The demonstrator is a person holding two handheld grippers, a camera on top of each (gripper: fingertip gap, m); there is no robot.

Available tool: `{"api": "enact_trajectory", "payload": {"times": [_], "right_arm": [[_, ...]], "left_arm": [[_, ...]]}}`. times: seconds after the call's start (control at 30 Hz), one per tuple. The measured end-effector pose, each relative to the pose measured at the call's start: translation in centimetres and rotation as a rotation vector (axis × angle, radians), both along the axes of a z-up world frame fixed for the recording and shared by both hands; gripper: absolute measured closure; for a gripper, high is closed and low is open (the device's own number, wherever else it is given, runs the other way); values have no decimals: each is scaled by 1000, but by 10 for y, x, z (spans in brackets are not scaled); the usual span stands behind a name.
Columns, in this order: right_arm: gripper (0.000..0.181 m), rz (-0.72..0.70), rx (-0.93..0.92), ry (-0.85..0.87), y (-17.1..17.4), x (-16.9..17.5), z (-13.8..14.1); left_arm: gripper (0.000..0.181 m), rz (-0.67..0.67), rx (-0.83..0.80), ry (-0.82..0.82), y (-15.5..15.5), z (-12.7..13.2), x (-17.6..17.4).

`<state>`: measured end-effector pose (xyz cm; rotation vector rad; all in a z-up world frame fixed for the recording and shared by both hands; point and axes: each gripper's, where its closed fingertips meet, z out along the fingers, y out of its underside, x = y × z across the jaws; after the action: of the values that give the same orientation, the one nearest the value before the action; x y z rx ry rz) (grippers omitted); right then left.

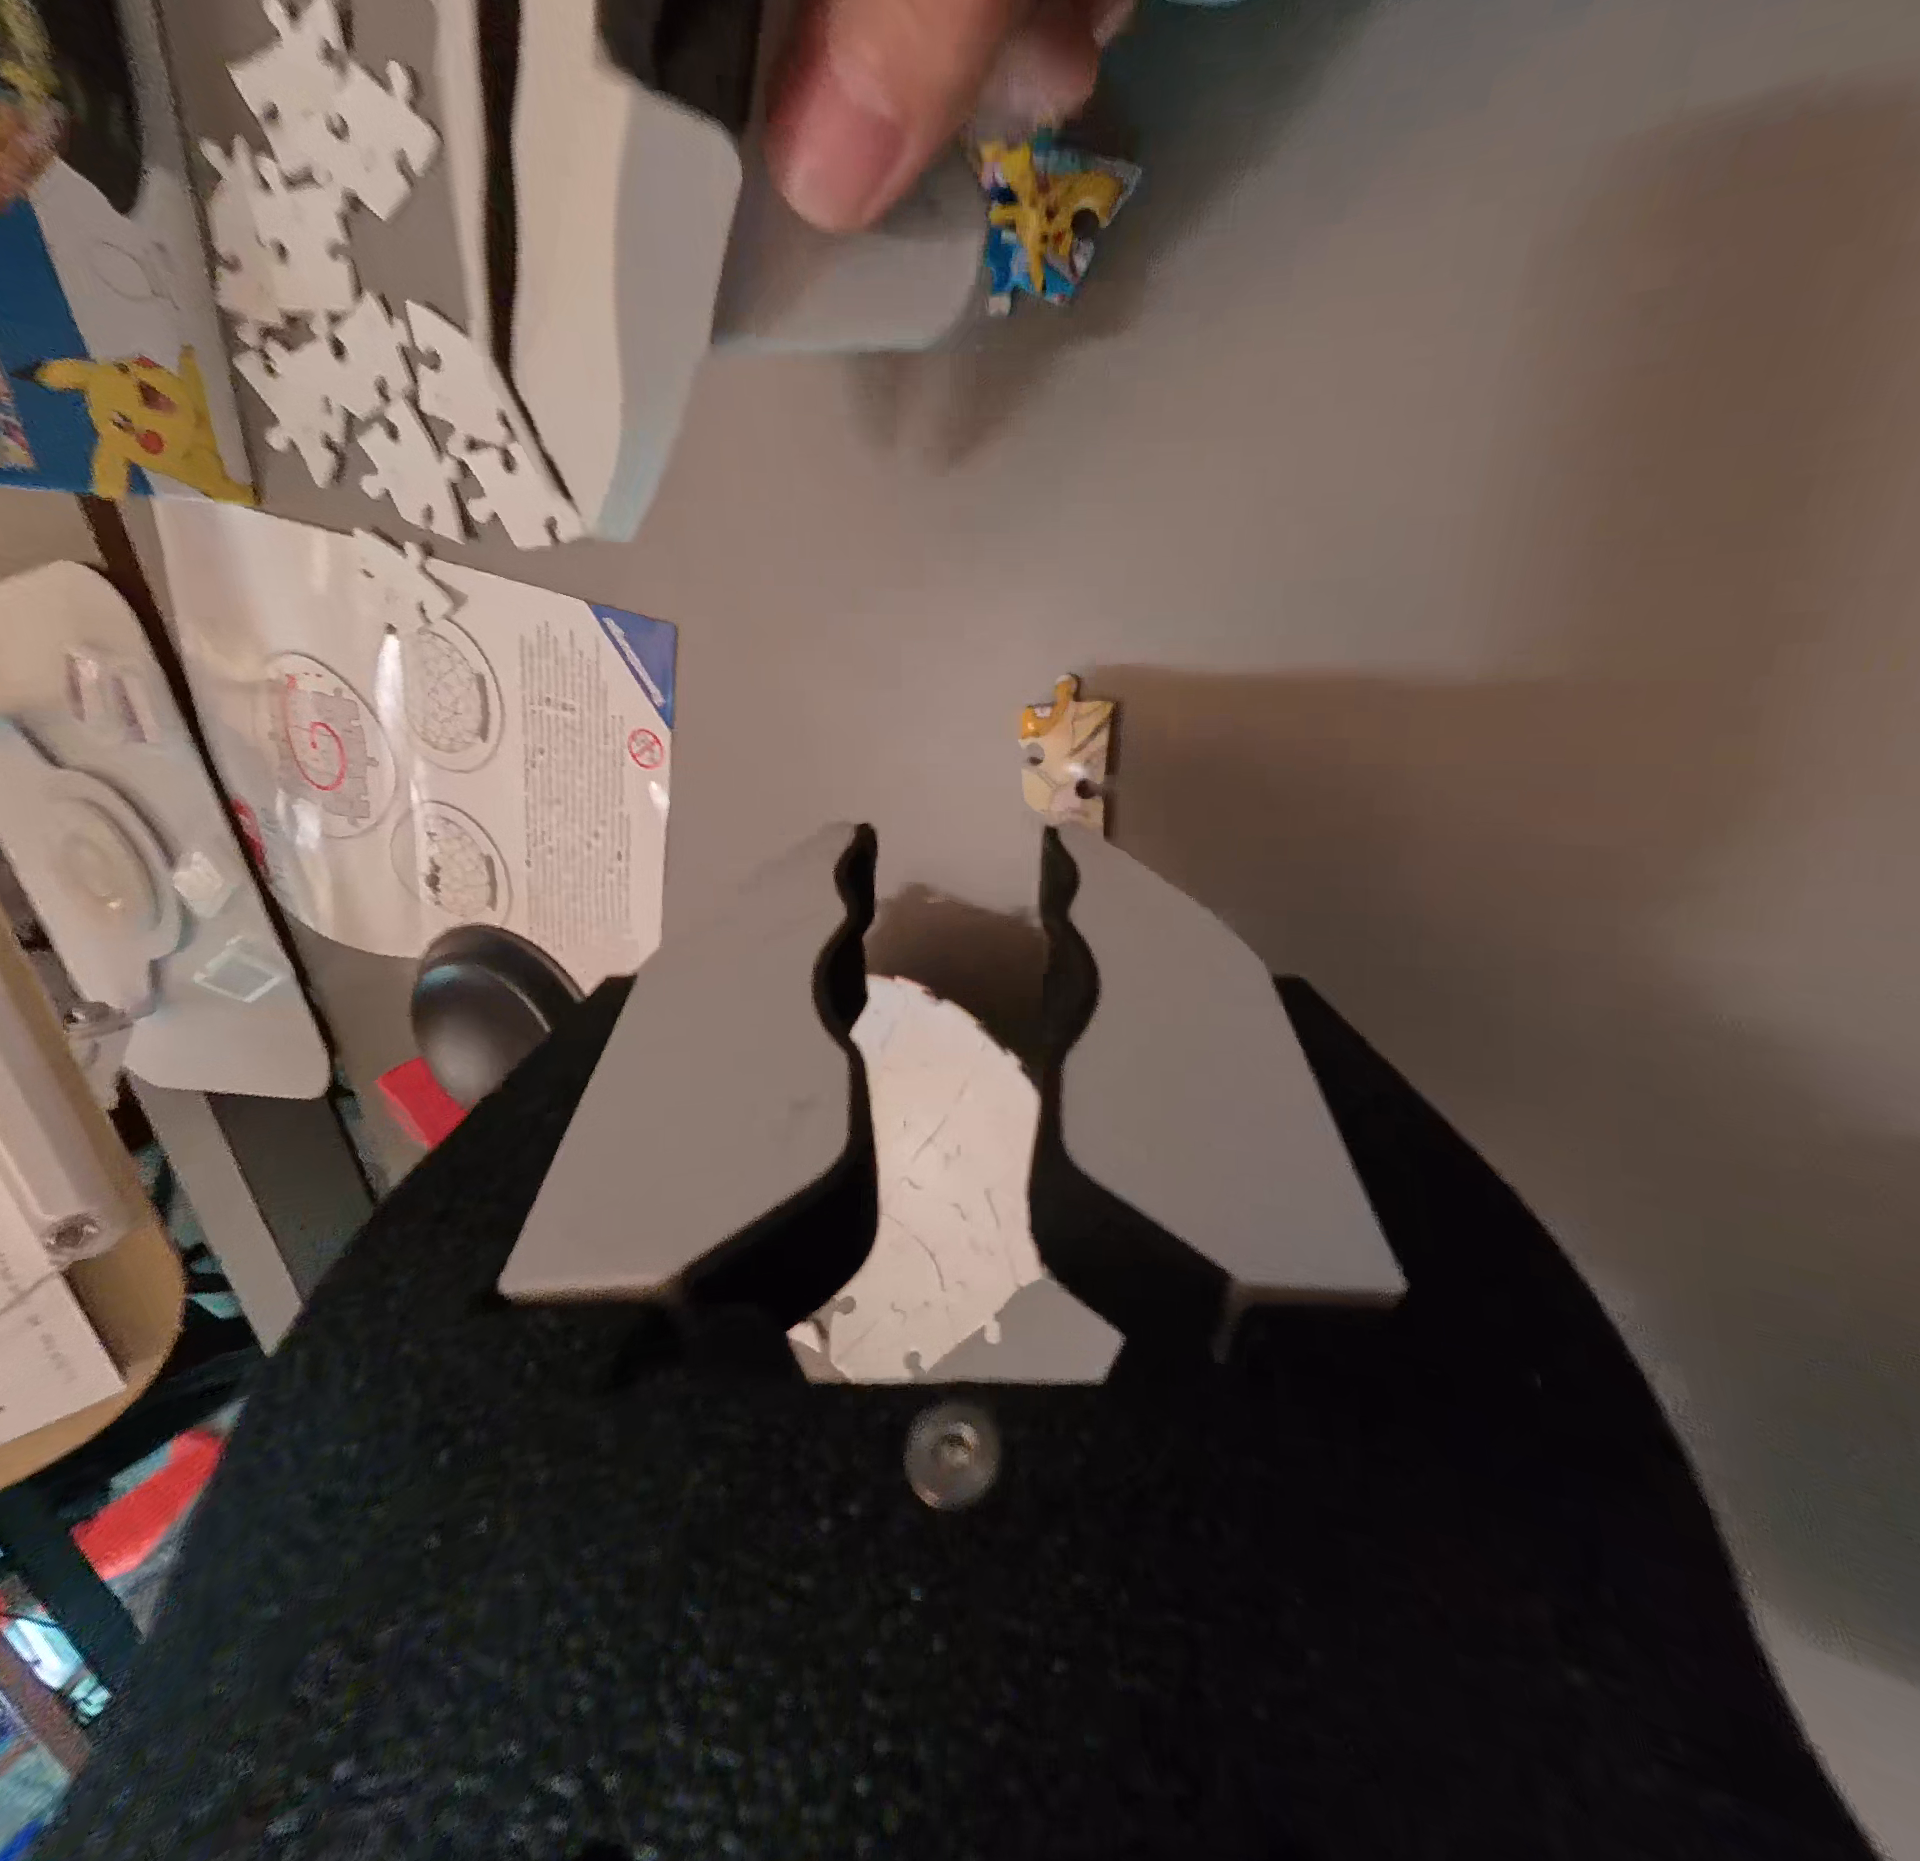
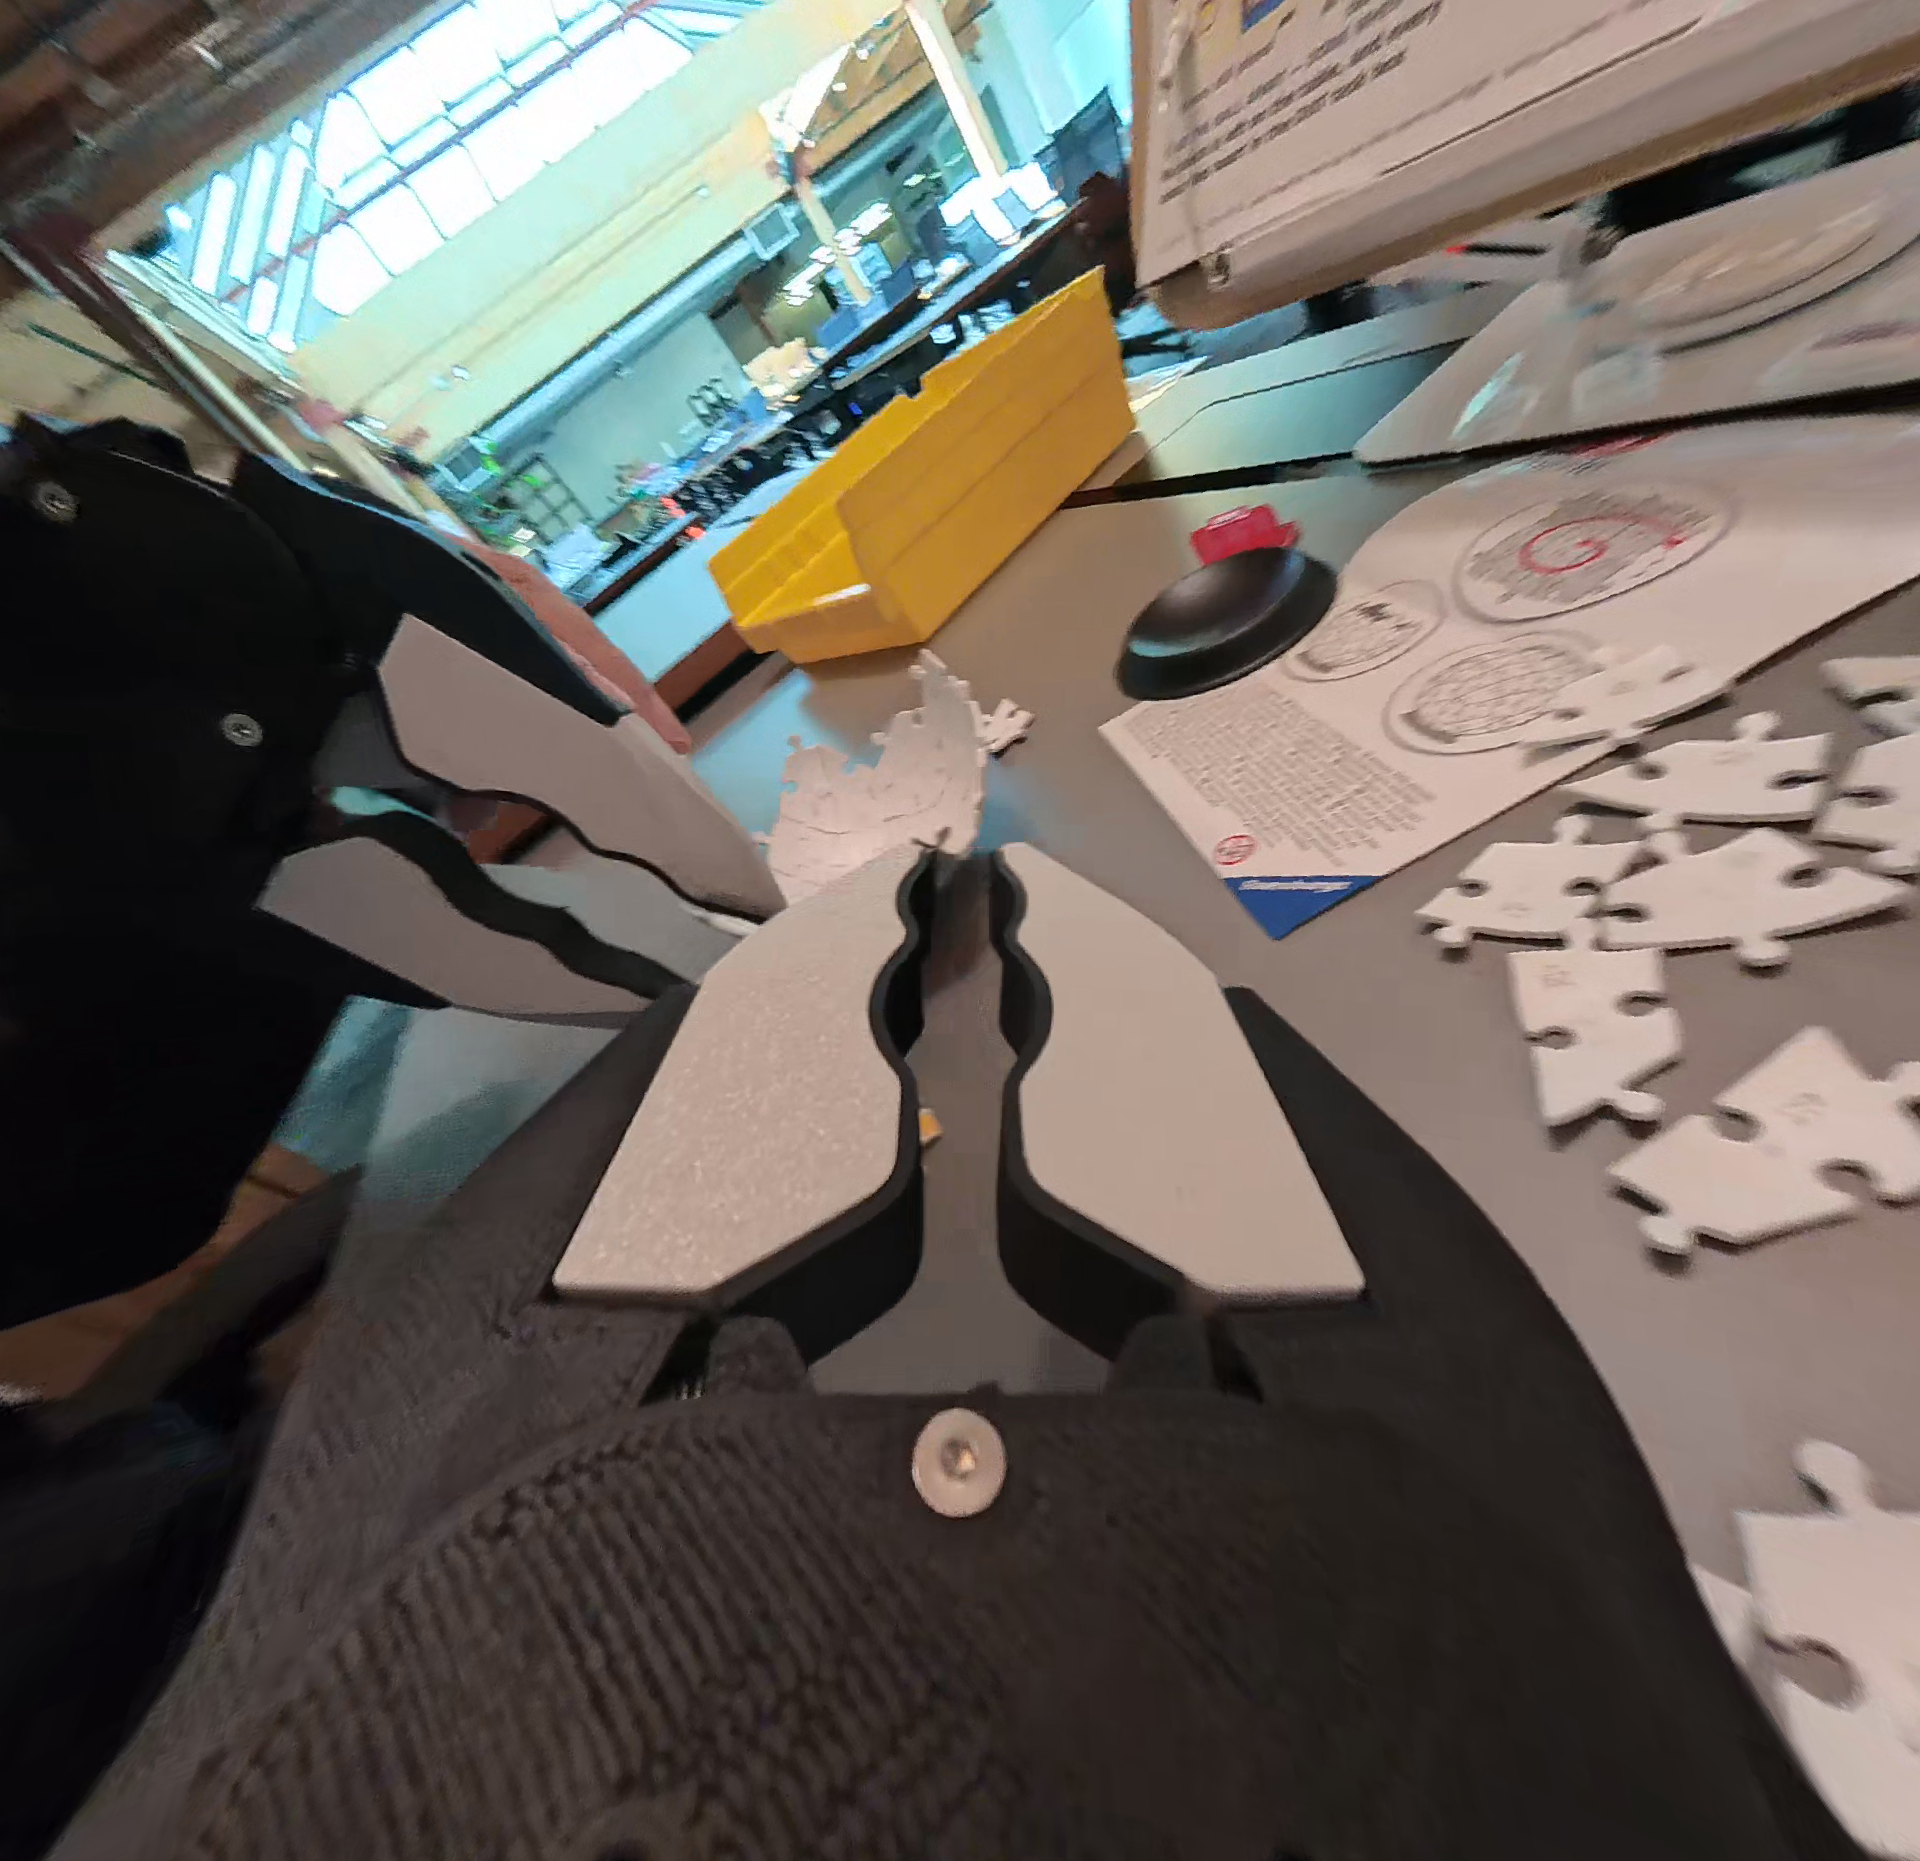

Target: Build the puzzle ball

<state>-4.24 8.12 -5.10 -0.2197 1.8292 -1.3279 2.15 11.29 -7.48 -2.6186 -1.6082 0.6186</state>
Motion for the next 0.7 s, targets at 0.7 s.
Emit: {"api": "enact_trajectory", "payload": {"times": [0.7], "right_arm": [[120,65,-107,433,11,1,-22]], "left_arm": [[162,197,163,-209,11,-67,8]]}}
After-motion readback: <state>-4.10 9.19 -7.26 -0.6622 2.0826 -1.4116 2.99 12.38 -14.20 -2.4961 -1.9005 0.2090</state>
